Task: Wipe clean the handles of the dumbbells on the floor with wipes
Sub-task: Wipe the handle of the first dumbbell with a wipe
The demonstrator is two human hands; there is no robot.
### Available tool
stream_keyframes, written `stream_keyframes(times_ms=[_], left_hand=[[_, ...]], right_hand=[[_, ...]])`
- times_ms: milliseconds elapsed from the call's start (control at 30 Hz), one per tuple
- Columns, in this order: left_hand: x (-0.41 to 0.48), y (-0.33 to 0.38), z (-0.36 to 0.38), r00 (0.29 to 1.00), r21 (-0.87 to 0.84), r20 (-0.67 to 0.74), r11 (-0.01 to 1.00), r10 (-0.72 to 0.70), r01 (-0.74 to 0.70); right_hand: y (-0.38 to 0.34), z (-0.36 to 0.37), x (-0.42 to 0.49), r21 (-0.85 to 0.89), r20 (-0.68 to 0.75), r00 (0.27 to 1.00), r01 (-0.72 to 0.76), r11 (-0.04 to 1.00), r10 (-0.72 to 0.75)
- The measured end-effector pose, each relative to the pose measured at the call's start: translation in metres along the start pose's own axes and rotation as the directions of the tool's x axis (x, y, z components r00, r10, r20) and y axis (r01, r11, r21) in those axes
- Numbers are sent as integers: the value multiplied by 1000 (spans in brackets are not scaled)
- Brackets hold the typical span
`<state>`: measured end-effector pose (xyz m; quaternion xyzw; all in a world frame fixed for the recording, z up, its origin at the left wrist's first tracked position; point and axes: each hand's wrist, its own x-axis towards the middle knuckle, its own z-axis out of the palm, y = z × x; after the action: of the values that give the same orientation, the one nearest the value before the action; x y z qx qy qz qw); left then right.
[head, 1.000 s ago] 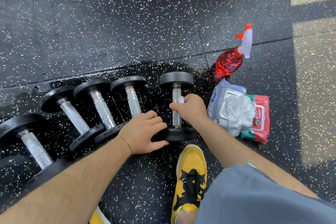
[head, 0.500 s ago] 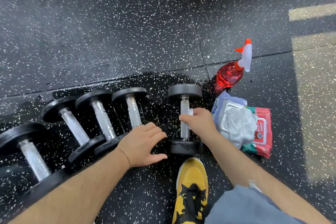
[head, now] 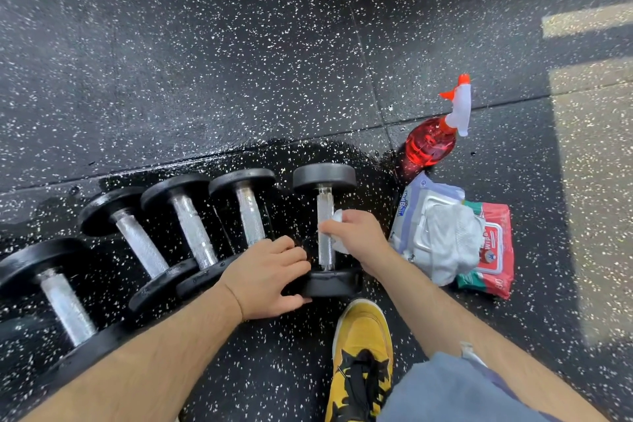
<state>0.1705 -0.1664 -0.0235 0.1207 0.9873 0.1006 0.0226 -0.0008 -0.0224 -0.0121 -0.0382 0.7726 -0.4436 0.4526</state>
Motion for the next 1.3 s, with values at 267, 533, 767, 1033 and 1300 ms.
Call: stream_keyframes(times_ms=[267,533,767,1033,1300], left_hand=[[-3,-4,8,999,-56,-47,998,0,-2],[3,-1,12,996,-89,-78,996,-35,28],[5,-1,14,996,-100,-90,995,-26,17],[4,-1,15,997,-101,-75,995,-24,16],[9,2,14,996,-58,-89,998,-14,9]], right_hand=[[-8,-13,-18,-315,166,985,1,949,54],[-7,-13,-22,-432,-275,722,497,753,-635],[12,10,1,-726,21,694,506,466,-720],[8,10,20,-741,235,487,650,169,-841],[7,20,15,-578,-291,661,454,678,-691]])
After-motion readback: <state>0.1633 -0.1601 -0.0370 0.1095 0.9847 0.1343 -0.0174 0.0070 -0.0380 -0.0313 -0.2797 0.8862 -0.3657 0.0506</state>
